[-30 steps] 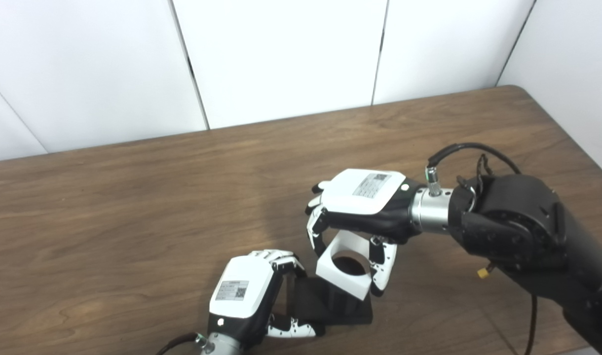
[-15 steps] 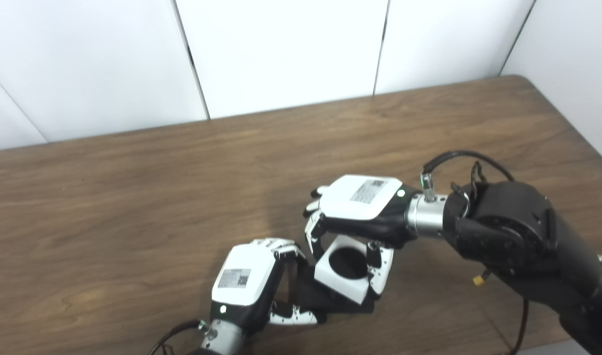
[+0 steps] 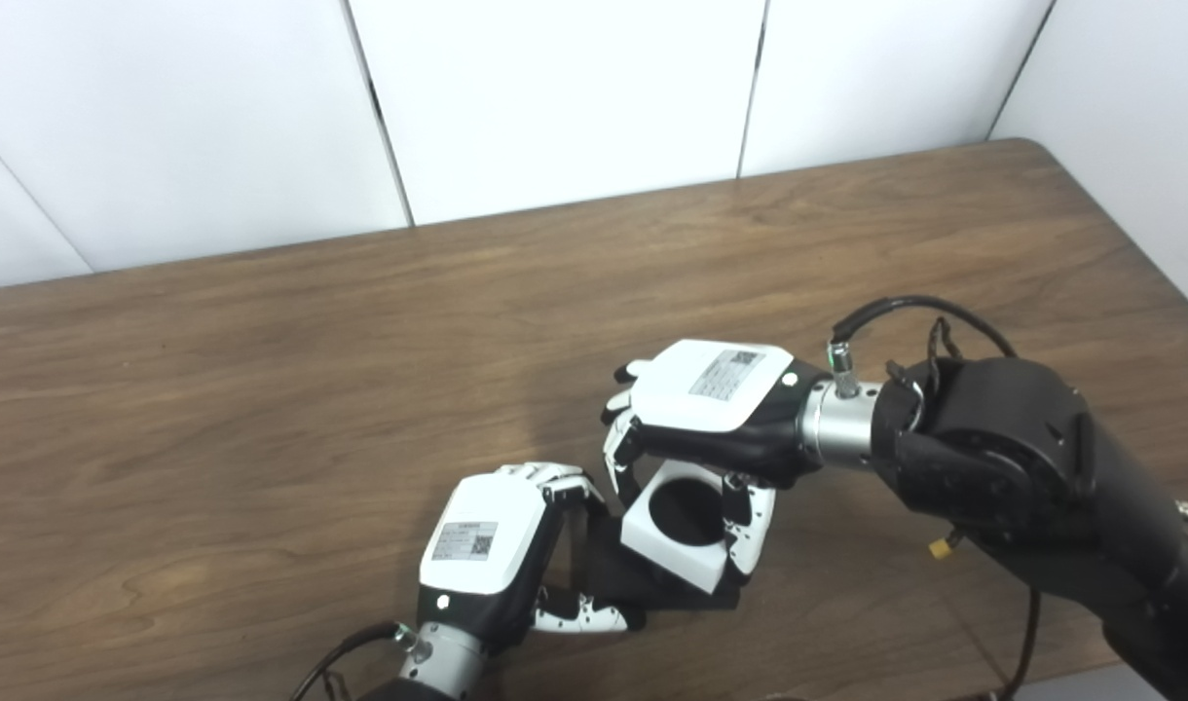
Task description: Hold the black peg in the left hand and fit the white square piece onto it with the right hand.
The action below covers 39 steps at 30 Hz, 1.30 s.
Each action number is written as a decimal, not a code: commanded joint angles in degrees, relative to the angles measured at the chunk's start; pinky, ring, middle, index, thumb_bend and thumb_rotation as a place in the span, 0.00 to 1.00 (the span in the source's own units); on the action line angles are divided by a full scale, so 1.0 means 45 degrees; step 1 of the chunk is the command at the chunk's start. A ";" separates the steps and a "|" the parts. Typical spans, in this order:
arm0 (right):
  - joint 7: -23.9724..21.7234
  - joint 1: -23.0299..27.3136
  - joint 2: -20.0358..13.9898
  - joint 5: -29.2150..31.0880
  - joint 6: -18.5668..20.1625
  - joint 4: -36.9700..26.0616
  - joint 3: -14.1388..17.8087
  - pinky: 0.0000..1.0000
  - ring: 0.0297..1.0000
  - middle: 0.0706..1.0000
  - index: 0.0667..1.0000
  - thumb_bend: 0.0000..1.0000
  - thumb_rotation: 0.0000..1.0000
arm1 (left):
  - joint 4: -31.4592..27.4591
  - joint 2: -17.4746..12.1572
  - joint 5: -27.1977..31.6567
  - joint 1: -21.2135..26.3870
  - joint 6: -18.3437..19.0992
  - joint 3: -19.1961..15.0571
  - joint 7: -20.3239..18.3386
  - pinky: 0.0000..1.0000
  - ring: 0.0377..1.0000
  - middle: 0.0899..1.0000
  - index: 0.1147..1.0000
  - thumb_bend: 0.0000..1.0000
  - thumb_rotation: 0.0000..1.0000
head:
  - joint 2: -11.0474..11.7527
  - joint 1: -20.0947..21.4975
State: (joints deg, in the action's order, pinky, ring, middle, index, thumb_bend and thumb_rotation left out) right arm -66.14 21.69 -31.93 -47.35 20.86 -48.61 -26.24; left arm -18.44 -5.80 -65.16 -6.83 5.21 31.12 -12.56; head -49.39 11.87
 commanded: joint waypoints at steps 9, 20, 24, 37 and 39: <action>-0.0200 -0.0391 0.0417 -0.1086 -0.1476 -0.0151 0.0091 0.98 0.91 0.76 0.46 0.52 0.15 | 0.0299 -0.0036 -0.0450 -0.0079 0.0359 0.0139 -0.0872 0.76 0.77 0.73 0.42 0.52 0.05 | -0.0139 0.0009; -0.0167 -0.0313 0.0640 -0.0354 -0.1372 -0.0093 0.0958 0.97 0.91 0.78 0.54 0.79 0.25 | 0.0261 0.0006 -0.0509 -0.0074 0.0425 0.0139 -0.0981 0.76 0.77 0.73 0.42 0.52 0.05 | -0.0171 0.0001; -0.0356 -0.0095 0.0628 0.0053 -0.1172 -0.0097 0.1213 1.00 0.92 0.79 0.60 0.98 0.42 | 0.0273 0.0002 -0.0550 -0.0063 0.0432 0.0146 -0.1006 0.76 0.77 0.73 0.42 0.52 0.05 | -0.0171 0.0001; -0.0896 0.0724 0.0343 0.0531 -0.0560 -0.0115 0.1301 1.00 0.97 0.90 0.73 1.00 0.52 | 0.0284 -0.0033 -0.0539 -0.0011 0.0411 0.0159 -0.1025 0.76 0.77 0.73 0.42 0.52 0.05 | -0.0185 -0.0002; -0.0940 0.0761 0.0354 0.0440 -0.0478 -0.0144 0.1292 1.00 0.98 0.91 0.76 1.00 0.51 | 0.0288 -0.0036 -0.0562 -0.0009 0.0414 0.0162 -0.1026 0.76 0.77 0.73 0.42 0.52 0.05 | -0.0185 -0.0002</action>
State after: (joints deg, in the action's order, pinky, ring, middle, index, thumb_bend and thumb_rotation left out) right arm -66.46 22.81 -29.40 -44.60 16.82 -48.05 -21.12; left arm -18.91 -5.50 -65.90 -6.69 5.82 31.14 -13.73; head -50.19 11.87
